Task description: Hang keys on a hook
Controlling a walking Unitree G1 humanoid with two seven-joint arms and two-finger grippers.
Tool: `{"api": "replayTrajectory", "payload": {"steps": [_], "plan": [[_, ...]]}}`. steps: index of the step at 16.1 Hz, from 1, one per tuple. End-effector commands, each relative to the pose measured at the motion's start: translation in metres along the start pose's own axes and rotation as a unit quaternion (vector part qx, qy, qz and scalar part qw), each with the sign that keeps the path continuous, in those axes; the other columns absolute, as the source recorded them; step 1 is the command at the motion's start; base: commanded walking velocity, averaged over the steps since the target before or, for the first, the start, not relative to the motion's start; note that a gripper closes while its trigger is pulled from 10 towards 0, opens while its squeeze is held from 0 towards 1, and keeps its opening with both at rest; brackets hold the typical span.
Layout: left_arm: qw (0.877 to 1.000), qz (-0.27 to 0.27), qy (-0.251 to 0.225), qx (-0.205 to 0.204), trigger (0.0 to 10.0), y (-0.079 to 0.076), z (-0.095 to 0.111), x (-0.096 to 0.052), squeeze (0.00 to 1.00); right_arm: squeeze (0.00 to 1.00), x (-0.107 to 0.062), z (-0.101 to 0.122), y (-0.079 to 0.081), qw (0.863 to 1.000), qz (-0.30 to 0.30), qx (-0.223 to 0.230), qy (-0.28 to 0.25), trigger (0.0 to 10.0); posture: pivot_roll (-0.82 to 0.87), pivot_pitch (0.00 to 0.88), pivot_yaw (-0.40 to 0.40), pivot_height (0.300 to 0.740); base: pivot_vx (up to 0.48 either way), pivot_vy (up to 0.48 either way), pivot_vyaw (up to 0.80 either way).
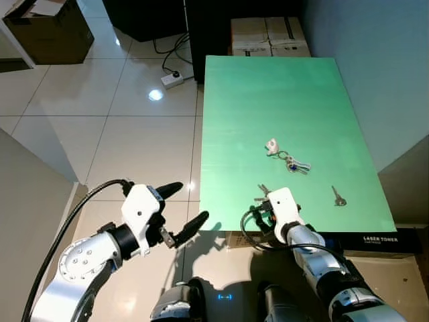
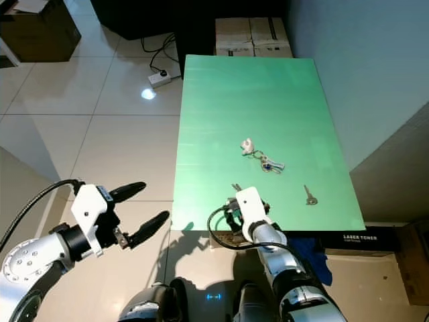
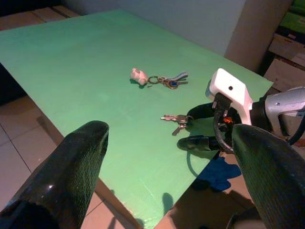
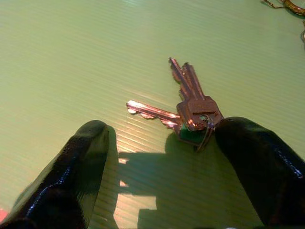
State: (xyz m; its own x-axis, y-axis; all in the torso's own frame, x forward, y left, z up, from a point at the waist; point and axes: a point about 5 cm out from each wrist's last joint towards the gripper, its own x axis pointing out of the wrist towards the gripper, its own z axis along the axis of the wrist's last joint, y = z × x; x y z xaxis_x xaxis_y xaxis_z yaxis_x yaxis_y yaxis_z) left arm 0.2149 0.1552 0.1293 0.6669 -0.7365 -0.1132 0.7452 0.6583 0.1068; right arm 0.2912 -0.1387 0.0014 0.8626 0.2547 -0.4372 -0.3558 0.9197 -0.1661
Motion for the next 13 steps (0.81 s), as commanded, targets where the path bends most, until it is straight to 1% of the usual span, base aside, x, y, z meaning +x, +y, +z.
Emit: {"api": "replayTrajectory", "payload": {"steps": [1, 2, 3, 6, 13], "plan": [[1.0, -0.007, 0.005, 0.002, 10.0, -0.0018, 0.0004, -0.0014, 0.0, 0.0, -0.0007, -0.0041, 0.001, 1.0, 0.0, 0.013, 0.007, 2.6, 0.02, 0.243, 0.071, 0.74, 0.0, 0.0, 0.0], [1.0, -0.007, 0.005, 0.002, 10.0, -0.0018, 0.0004, -0.0014, 0.0, 0.0, -0.0007, -0.0041, 0.001, 1.0, 0.0, 0.013, 0.007, 2.6, 0.02, 0.243, 0.071, 0.74, 0.0, 0.0, 0.0], [1.0, -0.005, 0.005, 0.003, 10.0, -0.0007, 0.0007, -0.0008, 0.0, 0.0, -0.0006, -0.0033, -0.0003, 1.0, -0.004, 0.015, 0.006, 0.0, 0.02, 0.24, 0.071, 0.74, 0.0, 0.0, 0.0], [1.0, -0.002, 0.005, 0.006, 10.0, 0.0016, 0.0011, -0.0011, 0.0, 0.0, 0.0001, -0.0022, 0.0002, 1.0, -0.011, 0.02, 0.003, 0.0, 0.03, 0.238, 0.073, 0.74, 0.0, 0.0, 0.0], [1.0, -0.008, 0.005, 0.007, 10.0, -0.0003, 0.0022, -0.0006, 0.0, 0.0, -0.0015, -0.0069, 0.0023, 0.999, -0.022, 0.033, 0.008, 0.0, 0.03, 0.233, 0.082, 0.74, 0.0, 0.0, 0.0]]}}
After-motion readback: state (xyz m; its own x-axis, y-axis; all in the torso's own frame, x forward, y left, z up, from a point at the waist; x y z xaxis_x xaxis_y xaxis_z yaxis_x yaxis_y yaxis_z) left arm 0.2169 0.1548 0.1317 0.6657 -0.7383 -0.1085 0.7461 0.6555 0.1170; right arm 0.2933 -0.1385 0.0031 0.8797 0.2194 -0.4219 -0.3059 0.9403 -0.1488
